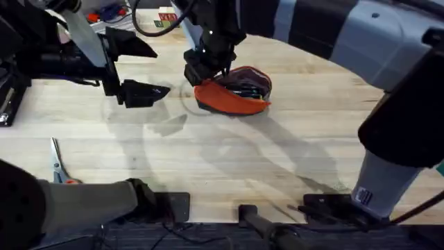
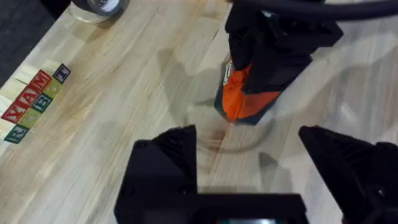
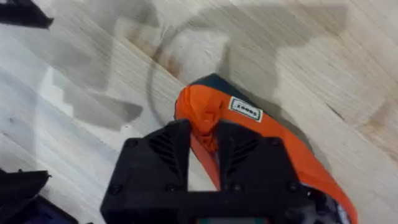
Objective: Unzip the bag, pick up the pens from the table one at a time and place them inside, then zip the bag closed.
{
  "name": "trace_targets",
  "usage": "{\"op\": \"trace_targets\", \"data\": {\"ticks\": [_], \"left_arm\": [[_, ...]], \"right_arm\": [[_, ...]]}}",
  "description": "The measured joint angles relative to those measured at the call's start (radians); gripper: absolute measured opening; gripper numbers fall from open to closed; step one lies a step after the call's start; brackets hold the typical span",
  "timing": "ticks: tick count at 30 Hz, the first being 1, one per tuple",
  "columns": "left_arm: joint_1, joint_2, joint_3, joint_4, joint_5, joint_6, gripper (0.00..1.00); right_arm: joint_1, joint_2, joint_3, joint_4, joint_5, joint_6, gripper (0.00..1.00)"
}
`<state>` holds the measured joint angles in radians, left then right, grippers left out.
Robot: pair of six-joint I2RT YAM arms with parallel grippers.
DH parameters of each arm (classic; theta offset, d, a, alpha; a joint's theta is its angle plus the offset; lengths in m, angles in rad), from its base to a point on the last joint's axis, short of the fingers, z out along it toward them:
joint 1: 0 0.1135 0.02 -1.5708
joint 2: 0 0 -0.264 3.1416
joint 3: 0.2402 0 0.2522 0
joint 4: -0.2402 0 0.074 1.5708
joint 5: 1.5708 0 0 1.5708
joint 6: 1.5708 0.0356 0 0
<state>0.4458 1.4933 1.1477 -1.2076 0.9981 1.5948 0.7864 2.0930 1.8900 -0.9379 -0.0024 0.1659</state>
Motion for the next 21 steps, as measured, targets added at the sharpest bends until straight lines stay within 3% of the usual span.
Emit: {"op": "trace_targets", "data": {"ticks": [3, 5, 21], "left_arm": [[0.0, 0.0, 0.0, 0.0, 0.0, 0.0, 0.992], [0.0, 0.0, 0.0, 0.0, 0.0, 0.0, 0.993], [0.0, 0.0, 0.0, 0.0, 0.0, 0.0, 0.993]], "right_arm": [[0.002, 0.0, 0.0, 0.0, -0.003, 0.003, 0.088], [0.002, 0.0, 0.0, 0.0, -0.003, 0.005, 0.039], [-0.004, 0.0, 0.058, -0.023, -0.001, 0.006, 0.03]]}}
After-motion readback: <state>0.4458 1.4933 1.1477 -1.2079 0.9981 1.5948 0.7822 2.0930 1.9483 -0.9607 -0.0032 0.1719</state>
